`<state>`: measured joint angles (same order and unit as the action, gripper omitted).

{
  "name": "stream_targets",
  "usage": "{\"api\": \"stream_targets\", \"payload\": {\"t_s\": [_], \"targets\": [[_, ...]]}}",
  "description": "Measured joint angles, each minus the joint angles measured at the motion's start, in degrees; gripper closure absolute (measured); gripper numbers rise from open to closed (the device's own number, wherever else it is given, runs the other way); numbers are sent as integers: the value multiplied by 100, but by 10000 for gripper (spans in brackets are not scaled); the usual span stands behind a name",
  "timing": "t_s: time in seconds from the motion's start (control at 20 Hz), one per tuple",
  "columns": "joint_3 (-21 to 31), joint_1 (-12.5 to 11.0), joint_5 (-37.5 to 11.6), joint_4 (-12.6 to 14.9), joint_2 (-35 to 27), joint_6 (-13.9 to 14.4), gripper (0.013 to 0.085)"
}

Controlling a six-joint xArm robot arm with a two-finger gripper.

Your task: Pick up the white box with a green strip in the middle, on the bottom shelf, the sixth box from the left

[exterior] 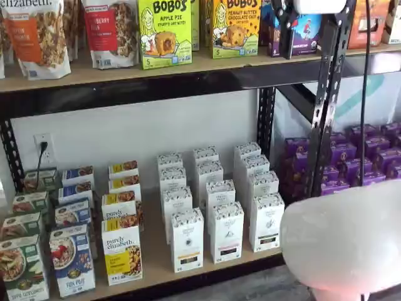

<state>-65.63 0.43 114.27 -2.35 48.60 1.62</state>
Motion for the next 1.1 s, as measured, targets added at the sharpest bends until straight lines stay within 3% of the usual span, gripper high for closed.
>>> {"api": "stream_targets", "payload": {"t_s": [0.2,0.55,0.7,0.9,1.1], "targets": [[59,105,-124,157,64,40,130],[429,-43,-395,335,157,-163,130],[865,-117,-691,471,257,-268,130],[1781,-550,-1511,204,529,-604,130],[2510,-493,-2132,367,636,-563,130]]}}
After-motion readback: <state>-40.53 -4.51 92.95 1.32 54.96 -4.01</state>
